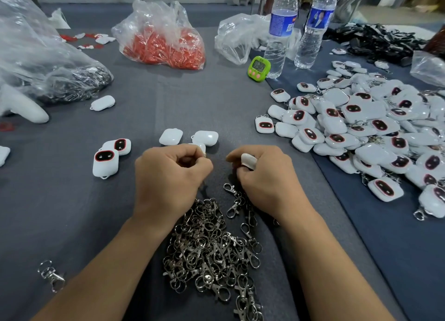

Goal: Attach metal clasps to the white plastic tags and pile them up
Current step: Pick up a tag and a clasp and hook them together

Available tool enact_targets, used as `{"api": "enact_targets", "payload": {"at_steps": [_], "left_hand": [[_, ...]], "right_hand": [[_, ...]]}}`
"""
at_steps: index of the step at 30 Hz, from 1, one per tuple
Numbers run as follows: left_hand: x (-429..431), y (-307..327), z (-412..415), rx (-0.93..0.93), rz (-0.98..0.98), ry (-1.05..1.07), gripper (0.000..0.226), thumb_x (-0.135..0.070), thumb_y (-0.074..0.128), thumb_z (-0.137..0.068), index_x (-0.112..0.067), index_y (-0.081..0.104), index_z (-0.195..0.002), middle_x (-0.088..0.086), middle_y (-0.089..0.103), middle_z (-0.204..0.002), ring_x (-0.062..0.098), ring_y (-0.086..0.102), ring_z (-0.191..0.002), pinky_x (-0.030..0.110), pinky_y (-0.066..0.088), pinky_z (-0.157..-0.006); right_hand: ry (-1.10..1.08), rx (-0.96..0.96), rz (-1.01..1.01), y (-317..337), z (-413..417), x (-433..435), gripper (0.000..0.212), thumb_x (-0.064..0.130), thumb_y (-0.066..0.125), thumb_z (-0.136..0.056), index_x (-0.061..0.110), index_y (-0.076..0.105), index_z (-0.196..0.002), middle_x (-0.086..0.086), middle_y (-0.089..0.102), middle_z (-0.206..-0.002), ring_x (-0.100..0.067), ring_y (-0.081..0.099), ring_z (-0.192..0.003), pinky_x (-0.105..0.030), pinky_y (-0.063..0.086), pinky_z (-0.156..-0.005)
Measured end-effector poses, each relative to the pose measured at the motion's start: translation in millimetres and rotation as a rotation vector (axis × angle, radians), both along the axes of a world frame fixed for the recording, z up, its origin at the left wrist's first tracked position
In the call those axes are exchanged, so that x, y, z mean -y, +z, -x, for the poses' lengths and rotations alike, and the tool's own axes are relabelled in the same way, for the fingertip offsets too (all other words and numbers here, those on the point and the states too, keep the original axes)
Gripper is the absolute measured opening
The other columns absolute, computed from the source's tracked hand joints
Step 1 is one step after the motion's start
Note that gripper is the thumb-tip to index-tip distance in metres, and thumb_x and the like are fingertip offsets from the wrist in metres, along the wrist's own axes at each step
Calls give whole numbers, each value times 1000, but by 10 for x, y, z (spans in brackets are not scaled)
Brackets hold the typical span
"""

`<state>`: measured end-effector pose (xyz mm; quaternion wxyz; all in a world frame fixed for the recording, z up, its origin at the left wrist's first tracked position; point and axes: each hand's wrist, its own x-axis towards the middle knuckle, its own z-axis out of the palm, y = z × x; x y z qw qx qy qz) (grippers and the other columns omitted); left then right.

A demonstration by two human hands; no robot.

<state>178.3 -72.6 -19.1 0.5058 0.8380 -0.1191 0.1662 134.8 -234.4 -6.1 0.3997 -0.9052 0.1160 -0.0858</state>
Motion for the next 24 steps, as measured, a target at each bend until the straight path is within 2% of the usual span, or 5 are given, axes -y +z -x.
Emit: {"api": "enact_targets", "payload": {"at_steps": [3,7,13,20,24], "left_hand": [[2,-1,-33,57,-94,28,5,-25,66,-70,-22,68,-67,-6,59,-53,16,52,-48,20,41,-49],[15,-18,-67,80,-196,-45,10,-20,70,-71,-21,66,-63,-10,60,-57,15,54,-55,15,39,-52],[30,-63,-83,23,-351,-151,10,-27,76,-72,-31,70,-65,-28,61,-64,-3,56,-66,13,35,-56],[10,-77,-106,-18,-424,-202,2,-36,75,-76,-38,75,-76,-23,60,-58,-4,57,-63,21,35,-55],[11,-63,-95,-3,-471,-204,9,-42,67,-76,-38,75,-79,-15,67,-67,7,58,-67,28,45,-62]], "right_hand": [[268,-145,-58,102,44,28,46,-2,49,-83,31,80,-92,11,76,-82,-4,67,-74,-9,44,-58],[559,-273,-348,152,123,49,50,-11,45,-72,22,80,-88,0,75,-78,-11,66,-73,-22,51,-65],[31,-78,-722,-9,-36,115,27,-9,47,-74,11,55,-89,-11,74,-81,-22,60,-62,-30,45,-54],[-114,134,-209,-106,-73,56,41,-4,49,-90,29,73,-93,-2,69,-92,-28,70,-83,-47,58,-79],[-87,113,-236,-137,-93,-11,32,14,61,-94,36,59,-117,2,73,-87,-19,68,-81,-40,55,-79]]}}
